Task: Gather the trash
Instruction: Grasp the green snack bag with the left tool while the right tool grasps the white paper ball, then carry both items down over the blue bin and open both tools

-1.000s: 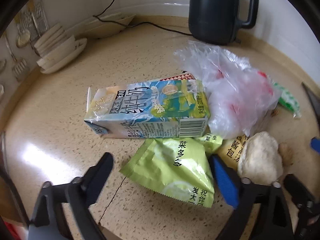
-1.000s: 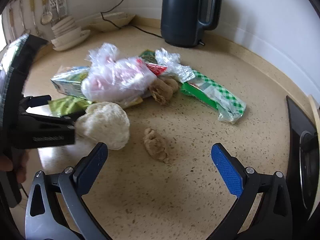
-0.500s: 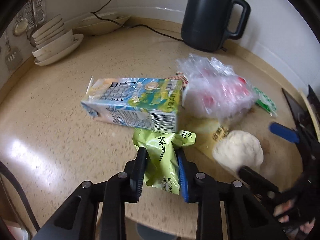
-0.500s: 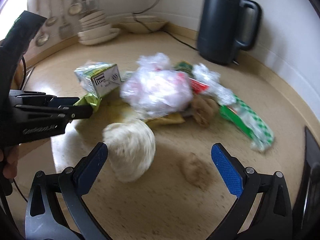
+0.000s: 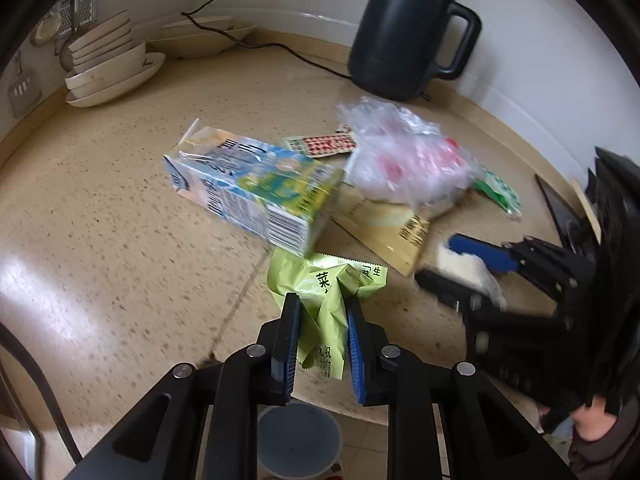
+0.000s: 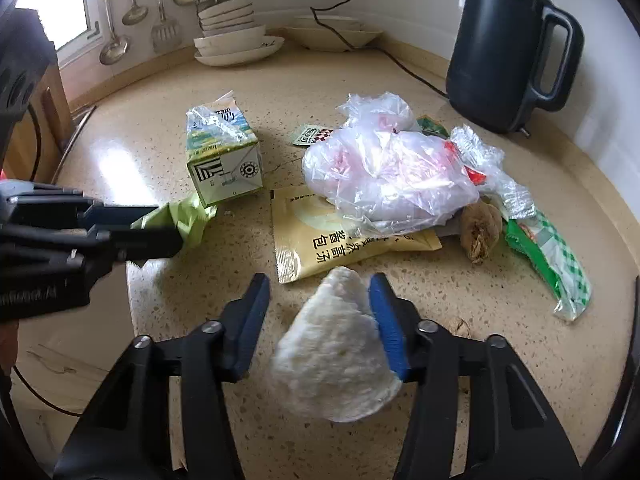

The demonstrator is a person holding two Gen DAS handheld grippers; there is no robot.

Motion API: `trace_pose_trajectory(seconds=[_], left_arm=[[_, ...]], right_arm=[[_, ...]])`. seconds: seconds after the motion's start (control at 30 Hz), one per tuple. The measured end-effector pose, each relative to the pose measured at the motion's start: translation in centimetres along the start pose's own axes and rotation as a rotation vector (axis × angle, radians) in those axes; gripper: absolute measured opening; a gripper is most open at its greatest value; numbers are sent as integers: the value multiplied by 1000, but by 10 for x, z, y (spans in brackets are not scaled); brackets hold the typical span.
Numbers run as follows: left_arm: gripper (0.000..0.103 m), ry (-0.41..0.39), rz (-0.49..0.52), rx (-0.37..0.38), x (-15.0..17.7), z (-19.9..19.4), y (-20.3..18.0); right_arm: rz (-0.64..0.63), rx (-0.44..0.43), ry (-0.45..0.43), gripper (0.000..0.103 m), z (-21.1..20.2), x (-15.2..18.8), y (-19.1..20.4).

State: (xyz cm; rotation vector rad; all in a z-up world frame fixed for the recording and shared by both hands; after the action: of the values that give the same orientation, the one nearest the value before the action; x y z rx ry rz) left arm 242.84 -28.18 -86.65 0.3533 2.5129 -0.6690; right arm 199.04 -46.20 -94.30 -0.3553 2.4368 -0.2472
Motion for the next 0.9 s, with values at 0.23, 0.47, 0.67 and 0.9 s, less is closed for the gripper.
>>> trace_pose_trajectory(seconds=[0.23,0.47,0.67,0.9], left_arm=[[16,-8,14,45,10,3,-19],[15,-33,42,74,14,-30,-41],[15,-42,106,105,65,-24,-28],[14,56,127,109,138,20,17]], right_arm=[[66,-21,-3,32,-12,5,-22],[85,2,-32,31,-43,8,-23],[118,14,-77,31,-95,21,1],[178,-19,-59,31,-137,61,63]])
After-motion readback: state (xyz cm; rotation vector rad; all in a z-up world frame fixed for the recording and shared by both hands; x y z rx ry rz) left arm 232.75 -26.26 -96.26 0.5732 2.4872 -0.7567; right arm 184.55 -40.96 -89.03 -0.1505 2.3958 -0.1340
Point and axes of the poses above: each gripper's, at about its wrist camera, not at the fingertips, and z roughly the way its jaws point, y to its left, x to its underside, the point moved 3 cm from there along z, roughly the way its jaws point, and after that the axes turned 12 degrees about x, right-handed, at the moved point
